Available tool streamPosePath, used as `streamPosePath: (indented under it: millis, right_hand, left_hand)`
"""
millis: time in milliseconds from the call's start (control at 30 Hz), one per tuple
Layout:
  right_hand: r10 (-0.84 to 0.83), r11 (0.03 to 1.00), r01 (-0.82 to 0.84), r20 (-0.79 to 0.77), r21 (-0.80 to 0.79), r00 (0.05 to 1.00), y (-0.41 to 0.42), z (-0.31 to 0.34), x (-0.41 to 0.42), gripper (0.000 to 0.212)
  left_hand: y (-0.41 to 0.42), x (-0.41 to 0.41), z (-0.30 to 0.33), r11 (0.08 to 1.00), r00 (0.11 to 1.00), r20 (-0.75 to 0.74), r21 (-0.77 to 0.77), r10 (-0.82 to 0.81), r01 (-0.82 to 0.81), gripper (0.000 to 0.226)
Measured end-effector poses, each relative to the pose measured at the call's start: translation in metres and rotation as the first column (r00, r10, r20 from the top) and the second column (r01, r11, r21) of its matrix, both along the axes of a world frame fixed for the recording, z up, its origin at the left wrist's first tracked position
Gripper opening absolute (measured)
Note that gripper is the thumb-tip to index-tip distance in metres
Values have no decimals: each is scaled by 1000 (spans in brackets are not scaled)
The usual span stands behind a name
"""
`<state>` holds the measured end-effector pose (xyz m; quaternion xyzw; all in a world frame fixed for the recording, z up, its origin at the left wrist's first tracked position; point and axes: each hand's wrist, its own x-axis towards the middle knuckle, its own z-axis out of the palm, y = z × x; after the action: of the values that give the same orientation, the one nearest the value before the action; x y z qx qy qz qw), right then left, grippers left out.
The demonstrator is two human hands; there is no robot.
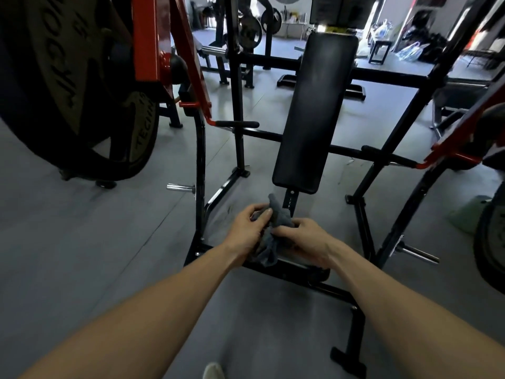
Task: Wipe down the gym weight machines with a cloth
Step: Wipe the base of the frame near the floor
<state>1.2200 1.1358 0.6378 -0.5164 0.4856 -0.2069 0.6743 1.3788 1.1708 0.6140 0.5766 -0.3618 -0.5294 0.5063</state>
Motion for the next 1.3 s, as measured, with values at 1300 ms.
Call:
streamPosePath:
  millis: [1300]
  right_hand:
    - [-54, 836, -205, -447, -510, 893, -46, 95, 141, 43]
  left_hand:
    - [16, 154, 50, 969, 904, -375, 208, 204, -132, 21]
